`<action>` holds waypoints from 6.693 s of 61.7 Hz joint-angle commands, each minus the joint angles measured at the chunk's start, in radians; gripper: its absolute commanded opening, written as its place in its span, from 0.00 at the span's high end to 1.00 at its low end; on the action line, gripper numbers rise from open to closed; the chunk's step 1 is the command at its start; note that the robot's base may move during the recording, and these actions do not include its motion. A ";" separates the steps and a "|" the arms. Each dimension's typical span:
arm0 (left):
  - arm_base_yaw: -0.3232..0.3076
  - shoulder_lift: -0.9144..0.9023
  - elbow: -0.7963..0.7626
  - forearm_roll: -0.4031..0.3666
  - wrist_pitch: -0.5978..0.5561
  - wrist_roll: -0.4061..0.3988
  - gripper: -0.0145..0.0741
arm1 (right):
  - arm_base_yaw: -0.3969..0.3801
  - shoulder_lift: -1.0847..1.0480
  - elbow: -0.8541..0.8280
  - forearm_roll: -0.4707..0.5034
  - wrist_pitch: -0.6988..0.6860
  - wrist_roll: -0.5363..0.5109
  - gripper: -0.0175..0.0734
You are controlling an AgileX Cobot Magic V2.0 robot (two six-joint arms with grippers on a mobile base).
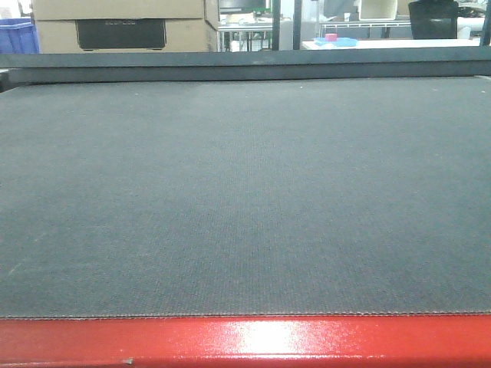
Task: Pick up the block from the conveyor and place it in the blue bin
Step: 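Raise both held bricks up above the conveyor belt, then drive base away from conveyor toward shelves of blue bins, holding bricks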
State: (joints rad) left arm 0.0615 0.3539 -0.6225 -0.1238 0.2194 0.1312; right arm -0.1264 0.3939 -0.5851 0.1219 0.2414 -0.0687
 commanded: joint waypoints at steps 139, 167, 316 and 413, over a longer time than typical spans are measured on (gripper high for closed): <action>-0.005 -0.007 0.002 -0.003 -0.027 0.005 0.96 | 0.001 -0.004 0.002 0.000 -0.025 -0.005 0.99; -0.005 -0.007 0.002 -0.003 -0.027 0.005 0.96 | 0.001 -0.004 0.002 0.000 -0.025 -0.005 0.99; -0.005 -0.007 0.002 -0.003 -0.027 0.005 0.96 | 0.001 -0.008 0.002 0.000 -0.025 -0.005 0.99; -0.005 -0.007 0.002 -0.003 -0.027 0.005 0.96 | 0.001 -0.008 0.002 0.000 -0.025 -0.005 0.99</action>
State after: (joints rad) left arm 0.0615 0.3494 -0.6210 -0.1238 0.2179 0.1312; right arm -0.1264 0.3893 -0.5851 0.1219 0.2406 -0.0687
